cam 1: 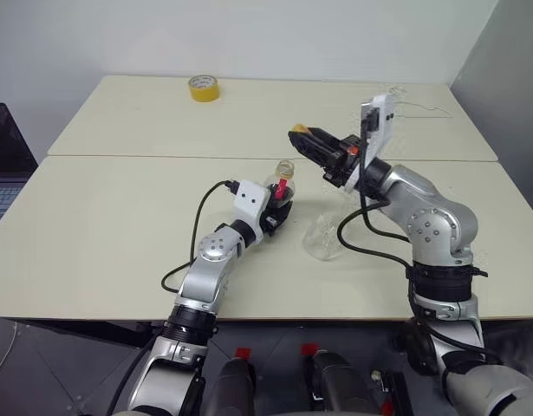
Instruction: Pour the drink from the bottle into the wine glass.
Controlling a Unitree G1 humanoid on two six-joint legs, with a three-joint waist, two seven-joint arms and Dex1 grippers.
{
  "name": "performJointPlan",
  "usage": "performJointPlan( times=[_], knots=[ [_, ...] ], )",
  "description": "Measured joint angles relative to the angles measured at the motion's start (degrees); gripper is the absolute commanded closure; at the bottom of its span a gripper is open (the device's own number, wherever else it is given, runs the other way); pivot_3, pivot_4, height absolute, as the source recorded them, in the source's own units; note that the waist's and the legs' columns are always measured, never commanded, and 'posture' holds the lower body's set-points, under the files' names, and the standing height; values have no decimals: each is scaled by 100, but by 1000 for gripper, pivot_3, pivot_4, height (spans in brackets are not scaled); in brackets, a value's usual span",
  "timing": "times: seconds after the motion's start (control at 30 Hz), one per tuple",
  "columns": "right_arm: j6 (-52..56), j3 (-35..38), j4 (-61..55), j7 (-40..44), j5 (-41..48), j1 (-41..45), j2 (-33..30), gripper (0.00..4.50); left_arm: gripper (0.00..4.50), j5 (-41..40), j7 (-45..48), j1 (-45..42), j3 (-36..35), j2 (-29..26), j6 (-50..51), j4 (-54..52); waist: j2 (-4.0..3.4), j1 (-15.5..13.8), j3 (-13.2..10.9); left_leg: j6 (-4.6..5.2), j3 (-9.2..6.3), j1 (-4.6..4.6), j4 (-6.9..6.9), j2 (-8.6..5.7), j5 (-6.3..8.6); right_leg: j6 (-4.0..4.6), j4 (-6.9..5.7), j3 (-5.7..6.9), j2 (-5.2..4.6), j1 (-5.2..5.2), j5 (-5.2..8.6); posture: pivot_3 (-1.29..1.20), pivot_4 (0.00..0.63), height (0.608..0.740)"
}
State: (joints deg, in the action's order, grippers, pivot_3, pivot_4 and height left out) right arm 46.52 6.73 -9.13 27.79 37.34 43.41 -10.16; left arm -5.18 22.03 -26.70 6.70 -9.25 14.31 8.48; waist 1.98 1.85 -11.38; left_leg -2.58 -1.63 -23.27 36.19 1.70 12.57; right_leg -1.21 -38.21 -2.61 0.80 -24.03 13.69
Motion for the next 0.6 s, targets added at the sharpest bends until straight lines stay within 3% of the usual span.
performJointPlan(
  times=[0.13,0.3,0.6],
  knots=[
    [-140,-8,74,19,-94,1,-246,3270,1721,-4,1,-1,-6,0,-1,5,0,-1,0,0,3,1,1,-1,0,0,0,-3,-1,1,0,0,150,740],
    [-632,5,872,-284,-814,-3,-730,3271,1721,-142,-21,-1,-166,13,-4,55,1,5,0,0,9,3,1,0,0,0,0,-8,-1,0,0,0,150,740],
    [-1745,383,2319,-567,-1661,-438,-1355,3274,1721,-524,-402,-129,-1550,-542,-383,744,1,15,0,0,15,-6,-10,0,0,1,13,-12,-1,-7,0,0,150,740]
  ],
)
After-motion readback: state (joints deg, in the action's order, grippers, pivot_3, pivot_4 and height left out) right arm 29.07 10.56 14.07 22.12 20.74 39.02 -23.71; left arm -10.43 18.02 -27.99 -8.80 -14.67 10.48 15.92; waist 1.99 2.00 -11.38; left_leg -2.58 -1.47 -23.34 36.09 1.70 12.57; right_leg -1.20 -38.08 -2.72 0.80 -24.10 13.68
